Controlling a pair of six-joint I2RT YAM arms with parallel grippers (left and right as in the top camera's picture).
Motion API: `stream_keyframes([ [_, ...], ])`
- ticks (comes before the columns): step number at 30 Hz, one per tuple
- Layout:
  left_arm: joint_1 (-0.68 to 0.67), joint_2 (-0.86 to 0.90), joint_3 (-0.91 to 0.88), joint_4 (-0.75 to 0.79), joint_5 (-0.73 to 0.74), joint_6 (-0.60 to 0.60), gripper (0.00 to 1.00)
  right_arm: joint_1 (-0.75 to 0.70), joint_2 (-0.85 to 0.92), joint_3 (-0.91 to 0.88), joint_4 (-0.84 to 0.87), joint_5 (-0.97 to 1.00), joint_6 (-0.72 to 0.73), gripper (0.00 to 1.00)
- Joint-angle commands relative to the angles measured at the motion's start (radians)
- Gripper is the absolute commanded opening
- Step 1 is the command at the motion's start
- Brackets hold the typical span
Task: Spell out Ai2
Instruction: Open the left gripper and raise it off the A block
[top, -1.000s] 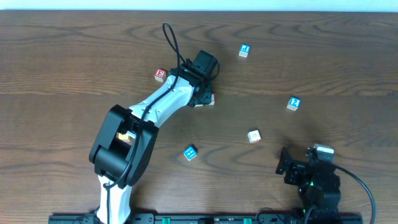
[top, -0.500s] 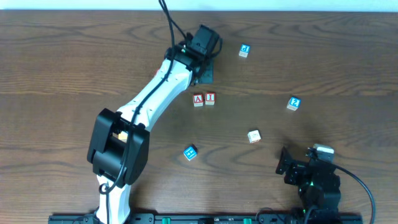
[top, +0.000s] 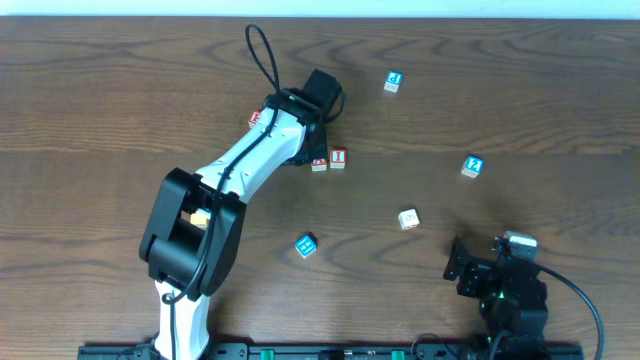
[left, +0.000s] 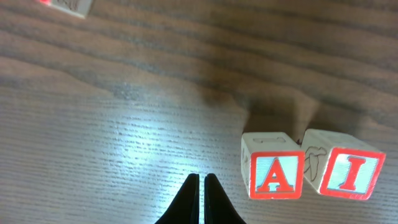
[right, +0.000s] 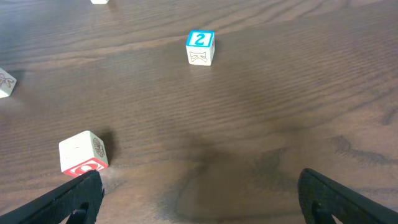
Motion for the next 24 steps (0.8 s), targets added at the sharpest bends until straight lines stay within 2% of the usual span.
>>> stream_keyframes([
  [1,-0.003,-0.002,-0.014,-0.002,0.01,-0.039,0.06,-0.005,-0.005,-0.004,-0.002,-0.003,-0.014,0.99],
  [6,-0.003,-0.002,-0.06,0.029,0.014,-0.08,0.06,-0.006,-0.005,-0.004,-0.002,-0.003,-0.014,0.99],
  [15,-0.003,-0.002,-0.128,0.162,0.055,-0.082,0.06,-0.006,-0.005,-0.004,-0.002,-0.003,-0.014,0.99],
  [24,-0.002,-0.001,-0.137,0.203,0.051,-0.075,0.06,-0.006,-0.005,-0.004,-0.002,-0.003,-0.014,0.99],
])
